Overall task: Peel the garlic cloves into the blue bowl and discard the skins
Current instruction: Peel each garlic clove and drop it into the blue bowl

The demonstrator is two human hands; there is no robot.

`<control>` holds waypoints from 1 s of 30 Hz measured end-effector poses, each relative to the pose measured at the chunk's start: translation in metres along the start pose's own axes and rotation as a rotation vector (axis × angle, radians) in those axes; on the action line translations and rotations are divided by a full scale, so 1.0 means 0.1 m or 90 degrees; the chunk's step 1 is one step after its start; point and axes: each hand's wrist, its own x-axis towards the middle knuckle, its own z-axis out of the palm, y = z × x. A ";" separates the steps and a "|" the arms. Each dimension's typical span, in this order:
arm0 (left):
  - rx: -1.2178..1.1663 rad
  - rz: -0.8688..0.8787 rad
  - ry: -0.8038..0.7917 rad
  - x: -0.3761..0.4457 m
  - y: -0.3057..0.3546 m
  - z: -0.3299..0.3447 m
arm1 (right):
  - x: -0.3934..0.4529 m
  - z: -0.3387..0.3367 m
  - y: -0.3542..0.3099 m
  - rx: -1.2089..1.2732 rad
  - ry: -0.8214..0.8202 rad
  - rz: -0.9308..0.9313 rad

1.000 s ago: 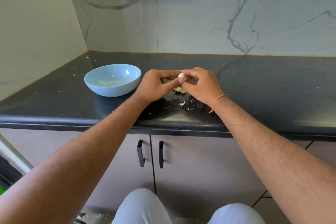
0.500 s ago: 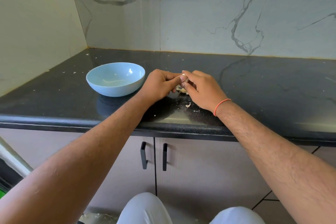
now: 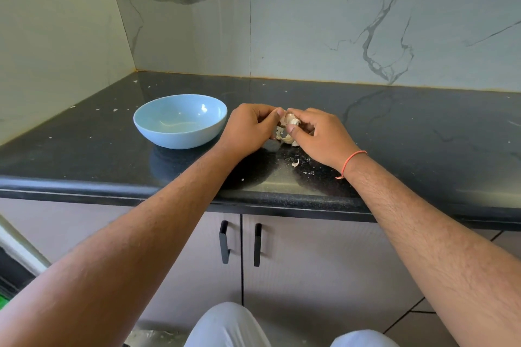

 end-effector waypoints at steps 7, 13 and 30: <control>0.015 -0.020 -0.009 -0.02 -0.02 -0.01 | 0.00 -0.04 0.03 0.049 0.021 0.056; 0.034 -0.030 -0.043 -0.01 0.01 -0.01 | -0.02 -0.06 0.00 0.055 0.009 0.063; -0.107 -0.022 -0.065 0.00 -0.03 -0.01 | -0.07 -0.12 -0.02 0.237 0.035 0.034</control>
